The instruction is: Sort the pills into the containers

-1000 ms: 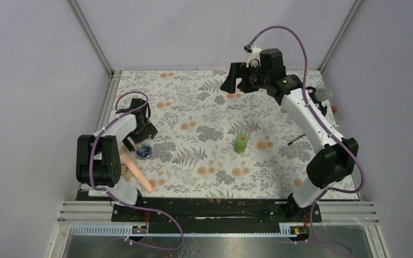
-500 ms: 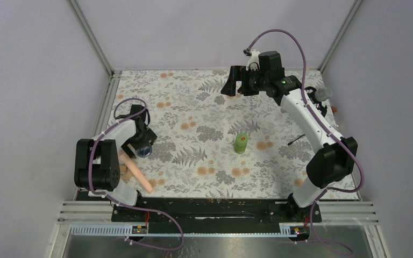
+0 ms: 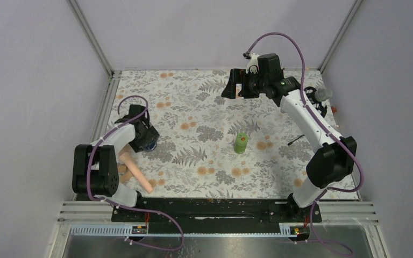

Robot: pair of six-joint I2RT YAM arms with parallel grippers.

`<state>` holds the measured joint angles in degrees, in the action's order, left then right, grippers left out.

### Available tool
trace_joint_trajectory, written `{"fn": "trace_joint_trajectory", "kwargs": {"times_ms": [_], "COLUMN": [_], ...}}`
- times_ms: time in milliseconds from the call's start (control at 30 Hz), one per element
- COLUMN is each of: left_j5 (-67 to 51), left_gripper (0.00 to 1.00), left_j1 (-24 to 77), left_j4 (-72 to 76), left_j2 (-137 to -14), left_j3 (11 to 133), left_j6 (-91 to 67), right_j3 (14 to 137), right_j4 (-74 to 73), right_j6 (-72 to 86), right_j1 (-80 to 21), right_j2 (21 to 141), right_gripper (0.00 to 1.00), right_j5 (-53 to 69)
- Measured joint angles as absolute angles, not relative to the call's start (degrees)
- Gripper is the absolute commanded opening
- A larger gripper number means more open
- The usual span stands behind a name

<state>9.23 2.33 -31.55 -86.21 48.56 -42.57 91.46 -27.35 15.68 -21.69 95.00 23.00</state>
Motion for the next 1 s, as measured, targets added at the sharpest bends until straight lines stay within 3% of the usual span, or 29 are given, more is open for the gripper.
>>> {"fn": "trace_joint_trajectory", "kwargs": {"times_ms": [167, 400, 600, 1000], "left_j5": [1.48, -7.16, -8.51, -3.16], "left_gripper": [0.35, 0.36, 0.39, 0.6], "left_j1": [5.82, 18.61, 28.34, 33.21], "left_j4": [-26.35, -23.2, -22.15, -24.14], "left_j2": [-86.35, -90.37, -95.66, -101.08], "left_j3": [49.69, 60.01, 64.12, 64.69], "left_j6": [-34.33, -18.81, -6.63, 5.96], "right_j3": [89.78, 88.25, 85.41, 79.26], "right_j4": [-26.04, -23.59, -22.11, -21.96], "right_j6": [15.88, 16.97, 17.8, 22.02], "right_j1": [-21.74, -22.81, -24.67, -24.86], "right_j2": [94.98, 95.33, 96.64, 96.6], "right_gripper": [0.99, 0.99, 0.98, 0.97], "right_j5": [23.31, 24.16, 23.33, 12.86]}}
